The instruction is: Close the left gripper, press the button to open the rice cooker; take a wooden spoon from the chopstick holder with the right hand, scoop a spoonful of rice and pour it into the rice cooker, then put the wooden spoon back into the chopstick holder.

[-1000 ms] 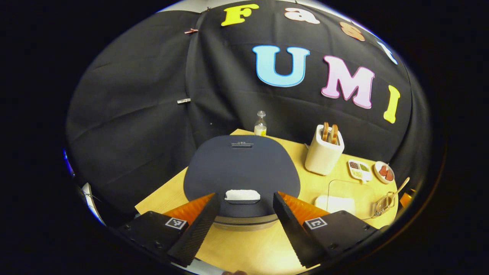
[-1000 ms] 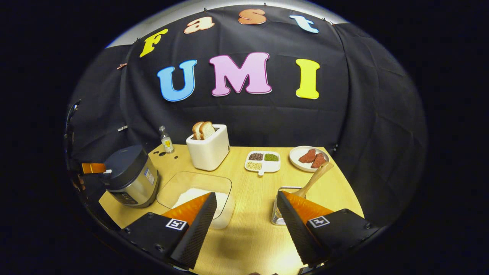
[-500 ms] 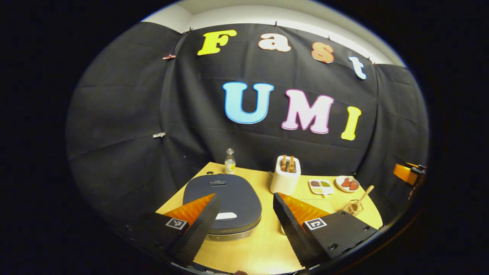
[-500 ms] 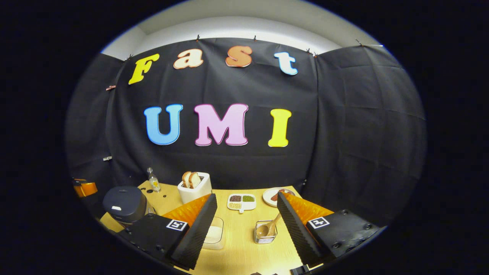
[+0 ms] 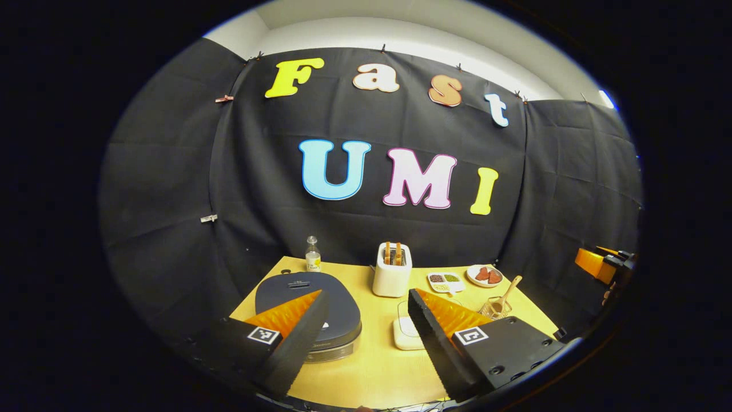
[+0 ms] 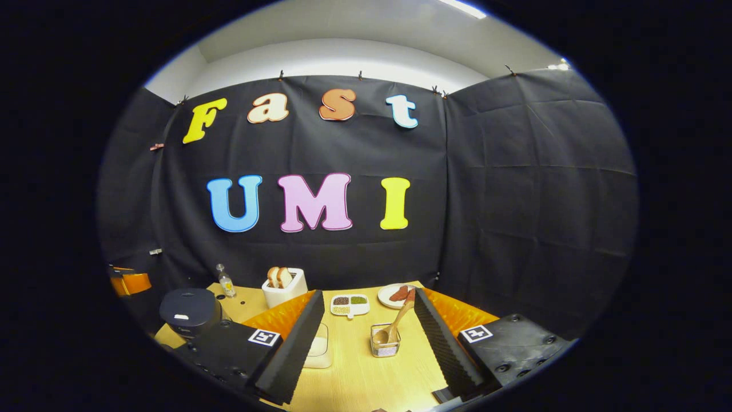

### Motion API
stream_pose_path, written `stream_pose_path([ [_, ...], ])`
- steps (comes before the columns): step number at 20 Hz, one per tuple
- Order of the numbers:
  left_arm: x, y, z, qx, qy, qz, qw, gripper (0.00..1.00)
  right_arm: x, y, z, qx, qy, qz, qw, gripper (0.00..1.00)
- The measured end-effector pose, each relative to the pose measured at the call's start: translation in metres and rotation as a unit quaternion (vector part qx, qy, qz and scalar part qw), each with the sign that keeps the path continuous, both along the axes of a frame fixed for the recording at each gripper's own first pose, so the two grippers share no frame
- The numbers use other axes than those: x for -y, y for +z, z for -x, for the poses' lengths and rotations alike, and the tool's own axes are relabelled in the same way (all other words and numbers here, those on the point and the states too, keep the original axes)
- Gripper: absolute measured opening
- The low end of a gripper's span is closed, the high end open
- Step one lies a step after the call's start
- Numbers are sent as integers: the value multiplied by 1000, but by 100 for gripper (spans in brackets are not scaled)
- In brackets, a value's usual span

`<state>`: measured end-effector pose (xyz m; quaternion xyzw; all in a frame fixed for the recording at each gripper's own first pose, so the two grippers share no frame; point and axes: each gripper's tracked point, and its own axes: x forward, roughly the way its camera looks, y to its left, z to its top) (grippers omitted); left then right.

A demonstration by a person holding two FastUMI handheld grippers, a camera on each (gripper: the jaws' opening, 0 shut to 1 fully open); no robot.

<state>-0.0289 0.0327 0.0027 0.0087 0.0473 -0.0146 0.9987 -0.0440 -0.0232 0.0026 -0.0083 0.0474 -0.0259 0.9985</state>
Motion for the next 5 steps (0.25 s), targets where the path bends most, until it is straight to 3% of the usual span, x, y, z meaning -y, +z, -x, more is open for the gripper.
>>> stream_pose_path([
  [5, 27, 11, 4, 17, 5, 17, 1000, 95, 19, -2, -9, 4, 25, -20, 999, 98],
])
